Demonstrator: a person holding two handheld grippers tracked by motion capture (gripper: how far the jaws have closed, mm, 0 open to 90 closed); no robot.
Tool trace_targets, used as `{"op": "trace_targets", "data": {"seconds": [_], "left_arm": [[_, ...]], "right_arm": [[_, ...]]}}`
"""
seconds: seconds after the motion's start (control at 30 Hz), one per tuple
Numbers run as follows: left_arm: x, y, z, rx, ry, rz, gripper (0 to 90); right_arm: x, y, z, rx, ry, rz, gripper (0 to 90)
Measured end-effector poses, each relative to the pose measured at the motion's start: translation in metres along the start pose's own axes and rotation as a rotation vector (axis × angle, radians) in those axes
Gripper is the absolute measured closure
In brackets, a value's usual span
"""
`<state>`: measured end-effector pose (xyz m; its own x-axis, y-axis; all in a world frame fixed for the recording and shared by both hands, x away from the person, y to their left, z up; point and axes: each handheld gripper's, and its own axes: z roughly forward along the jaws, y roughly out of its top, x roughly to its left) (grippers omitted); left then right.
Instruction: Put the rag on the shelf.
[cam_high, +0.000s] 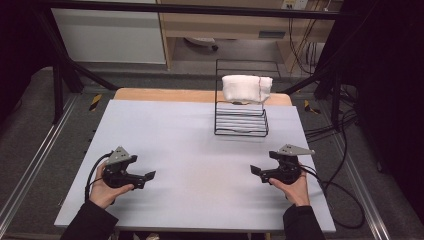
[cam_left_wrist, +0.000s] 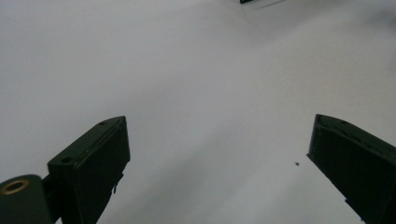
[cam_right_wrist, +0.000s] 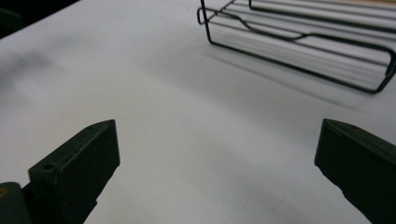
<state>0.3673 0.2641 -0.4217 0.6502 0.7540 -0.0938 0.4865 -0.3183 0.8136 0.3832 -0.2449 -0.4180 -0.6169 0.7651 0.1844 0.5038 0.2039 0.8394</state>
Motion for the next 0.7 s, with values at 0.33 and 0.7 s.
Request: {"op": "trace_targets", "data": {"seconds": [0.33, 0.7], "left_arm": [[0.007, -0.017, -0.006, 0.013, 0.012, 0.008, 5.2], [0.007, -0.023, -0.004, 0.030, 0.010, 0.005, 5.2]], "right_arm": [[-0.006, -0.026, -0.007, 0.046, 0.037, -0.011, 0.5], [-0.007, -0.033, -0.012, 0.050, 0.044, 0.001, 0.5]]}}
